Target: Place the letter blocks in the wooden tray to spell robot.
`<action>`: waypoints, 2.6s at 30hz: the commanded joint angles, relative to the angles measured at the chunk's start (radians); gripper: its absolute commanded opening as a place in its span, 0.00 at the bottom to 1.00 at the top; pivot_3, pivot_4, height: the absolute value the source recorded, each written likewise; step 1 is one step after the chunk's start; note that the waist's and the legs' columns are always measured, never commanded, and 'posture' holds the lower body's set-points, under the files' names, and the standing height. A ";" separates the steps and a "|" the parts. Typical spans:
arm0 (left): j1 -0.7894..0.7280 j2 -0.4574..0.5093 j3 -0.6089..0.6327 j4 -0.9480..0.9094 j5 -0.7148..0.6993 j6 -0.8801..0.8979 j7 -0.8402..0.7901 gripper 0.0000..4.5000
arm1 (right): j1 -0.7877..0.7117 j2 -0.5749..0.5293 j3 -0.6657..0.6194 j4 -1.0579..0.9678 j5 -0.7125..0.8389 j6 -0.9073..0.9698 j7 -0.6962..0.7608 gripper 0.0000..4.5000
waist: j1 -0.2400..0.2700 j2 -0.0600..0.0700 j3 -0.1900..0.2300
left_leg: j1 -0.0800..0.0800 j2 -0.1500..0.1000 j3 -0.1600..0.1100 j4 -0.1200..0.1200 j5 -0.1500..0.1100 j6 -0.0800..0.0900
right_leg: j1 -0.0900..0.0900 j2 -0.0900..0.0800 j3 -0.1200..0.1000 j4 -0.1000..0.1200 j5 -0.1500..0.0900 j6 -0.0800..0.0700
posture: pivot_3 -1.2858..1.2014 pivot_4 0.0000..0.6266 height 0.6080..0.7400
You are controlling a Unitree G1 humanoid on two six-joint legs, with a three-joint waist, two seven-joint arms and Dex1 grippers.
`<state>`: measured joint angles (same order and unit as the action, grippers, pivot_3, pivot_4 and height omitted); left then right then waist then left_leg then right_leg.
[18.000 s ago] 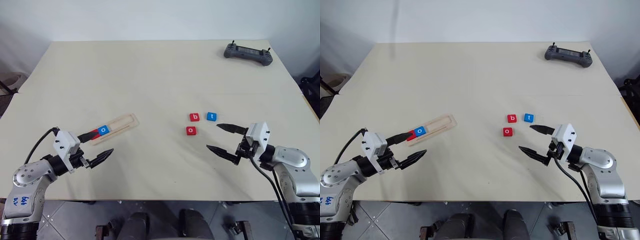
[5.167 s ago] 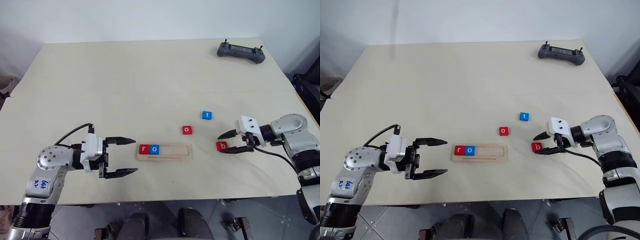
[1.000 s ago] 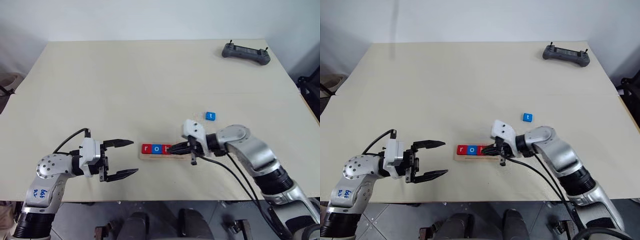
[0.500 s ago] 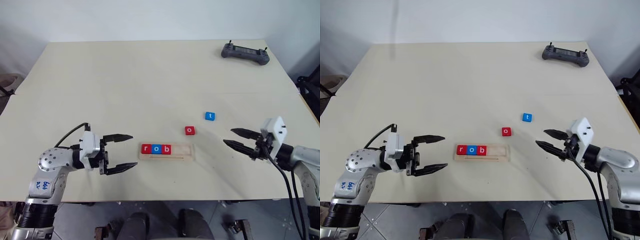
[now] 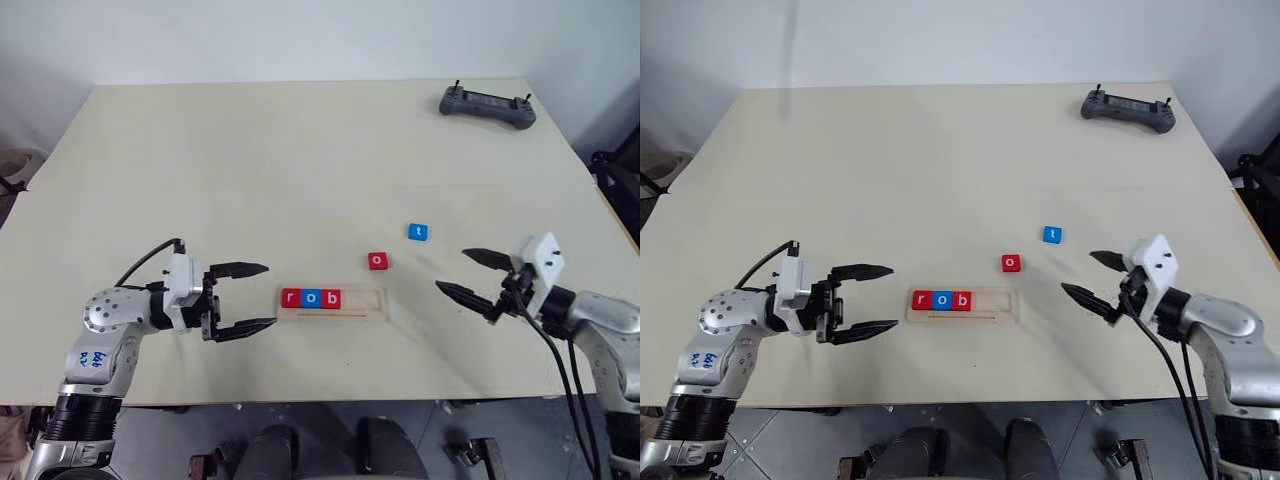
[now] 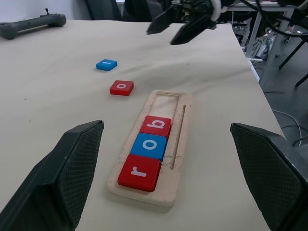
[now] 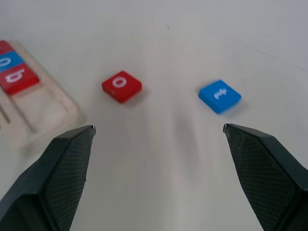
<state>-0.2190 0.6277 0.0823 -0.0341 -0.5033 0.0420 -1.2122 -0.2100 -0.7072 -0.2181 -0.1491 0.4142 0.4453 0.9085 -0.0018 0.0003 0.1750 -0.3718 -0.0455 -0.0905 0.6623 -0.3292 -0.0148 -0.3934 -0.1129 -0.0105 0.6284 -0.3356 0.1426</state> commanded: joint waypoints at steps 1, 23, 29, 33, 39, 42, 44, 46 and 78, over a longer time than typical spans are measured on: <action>0.013 -0.005 0.005 -0.043 -0.001 -0.014 0.010 1.00 | -0.071 -0.006 0.038 0.024 -0.013 0.034 -0.026 0.99 | 0.000 0.000 0.000 | 0.000 0.000 0.000 0.000 0.000 0.000 | 0.000 0.000 0.000 0.000 0.000 0.000 | 0.52 0.24 1.00; 0.036 -0.022 -0.001 -0.078 0.003 -0.025 0.063 1.00 | -0.112 -0.051 0.059 0.077 -0.049 0.061 -0.042 0.99 | 0.001 0.000 0.000 | 0.000 -0.001 -0.001 0.000 0.000 0.000 | 0.000 -0.001 -0.001 0.000 0.000 0.000 | 0.52 0.24 1.00; 0.015 -0.024 -0.009 -0.067 0.003 -0.021 0.054 1.00 | -0.094 -0.053 0.050 0.066 -0.043 0.064 -0.053 0.99 | 0.001 0.000 0.000 | 0.000 -0.001 -0.001 0.000 0.000 0.000 | 0.000 -0.001 -0.001 0.000 0.000 0.000 | 0.52 0.24 1.00; 0.008 -0.022 -0.012 -0.064 0.001 -0.020 0.050 1.00 | -0.088 -0.056 0.043 0.068 -0.041 0.063 -0.058 0.99 | 0.001 0.000 0.000 | 0.000 -0.001 -0.001 0.000 0.000 0.000 | 0.000 0.000 -0.001 0.000 0.000 0.000 | 0.52 0.24 1.00; 0.004 -0.021 -0.014 -0.064 0.003 -0.019 0.050 1.00 | -0.083 -0.053 0.040 0.065 -0.039 0.062 -0.058 0.99 | 0.001 0.000 0.000 | 0.000 -0.001 -0.001 0.000 0.000 0.000 | 0.000 0.000 -0.001 0.000 0.000 0.000 | 0.52 0.24 1.00; 0.004 -0.020 -0.013 -0.065 0.003 -0.020 0.050 1.00 | -0.083 -0.051 0.044 0.064 -0.038 0.060 -0.057 0.99 | 0.001 0.000 0.000 | 0.000 -0.001 -0.001 0.000 0.000 0.000 | 0.000 0.000 -0.001 0.000 0.000 0.000 | 0.52 0.24 1.00; 0.004 -0.020 -0.012 -0.066 0.003 -0.020 0.052 1.00 | -0.084 -0.049 0.046 0.064 -0.038 0.059 -0.055 0.99 | 0.001 0.000 0.000 | 0.000 -0.001 -0.001 0.000 0.000 0.000 | 0.000 0.000 -0.001 0.000 0.000 0.000 | 0.52 0.24 1.00; 0.005 -0.020 -0.011 -0.067 0.003 -0.020 0.053 1.00 | -0.087 -0.049 0.049 0.068 -0.038 0.057 -0.053 0.99 | 0.001 0.000 0.000 | 0.000 -0.001 -0.001 0.000 0.000 0.000 | 0.000 0.000 -0.001 0.000 0.000 0.000 | 0.52 0.24 1.00; 0.099 0.003 0.037 -0.156 -0.012 0.004 0.101 1.00 | -0.200 0.407 0.280 -0.139 -0.133 0.516 -0.627 0.99 | -0.004 0.000 0.000 | 0.000 -0.001 -0.002 0.000 0.000 0.000 | -0.002 0.000 0.001 0.006 0.000 0.000 | 0.52 0.24 1.00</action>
<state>-0.1261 0.6230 0.0995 -0.1516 -0.5026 0.0484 -1.1149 -0.4120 -0.3066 0.0541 -0.2758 0.3075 0.9566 0.3162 -0.0059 0.0004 0.1749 -0.3719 -0.0464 -0.0921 0.6621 -0.3292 -0.0149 -0.3954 -0.1132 -0.0096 0.6363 -0.3356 0.1425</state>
